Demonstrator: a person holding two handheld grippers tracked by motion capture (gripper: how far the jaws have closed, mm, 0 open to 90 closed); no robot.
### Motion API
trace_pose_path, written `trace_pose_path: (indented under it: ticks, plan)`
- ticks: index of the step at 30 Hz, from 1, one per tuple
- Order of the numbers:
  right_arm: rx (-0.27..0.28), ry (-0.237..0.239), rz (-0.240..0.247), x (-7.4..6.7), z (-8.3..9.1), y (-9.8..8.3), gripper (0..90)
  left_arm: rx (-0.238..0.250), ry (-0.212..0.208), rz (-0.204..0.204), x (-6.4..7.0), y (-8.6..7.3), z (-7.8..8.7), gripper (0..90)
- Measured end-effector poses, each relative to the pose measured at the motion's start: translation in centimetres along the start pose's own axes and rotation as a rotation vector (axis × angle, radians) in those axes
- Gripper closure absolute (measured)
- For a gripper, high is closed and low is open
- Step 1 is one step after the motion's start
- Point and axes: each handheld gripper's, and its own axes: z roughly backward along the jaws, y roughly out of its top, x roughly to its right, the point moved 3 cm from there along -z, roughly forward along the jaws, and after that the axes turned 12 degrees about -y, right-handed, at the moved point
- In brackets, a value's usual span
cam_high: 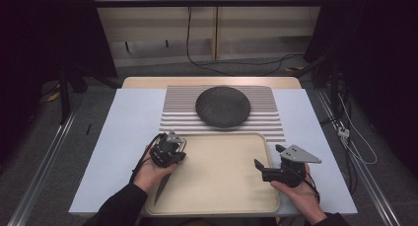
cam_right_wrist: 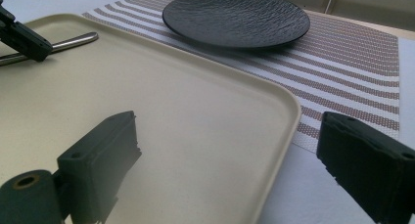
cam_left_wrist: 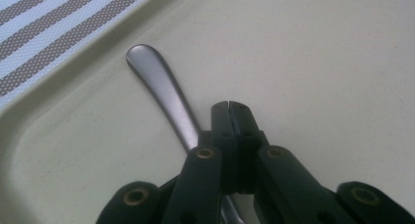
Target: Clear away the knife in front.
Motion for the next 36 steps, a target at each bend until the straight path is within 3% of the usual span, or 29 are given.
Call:
trace_pose_path:
  ticks: [22,36]
  plan:
    - [-0.003,0.000,-0.003,0.0,-0.1,0.0,8.3,0.020,0.030,0.059,-1.5,-1.8,1.8,90.0]
    - [-0.003,0.000,-0.002,0.0,-0.1,0.0,8.2,0.019,0.045,0.063,-1.6,-2.0,2.0,90.0]
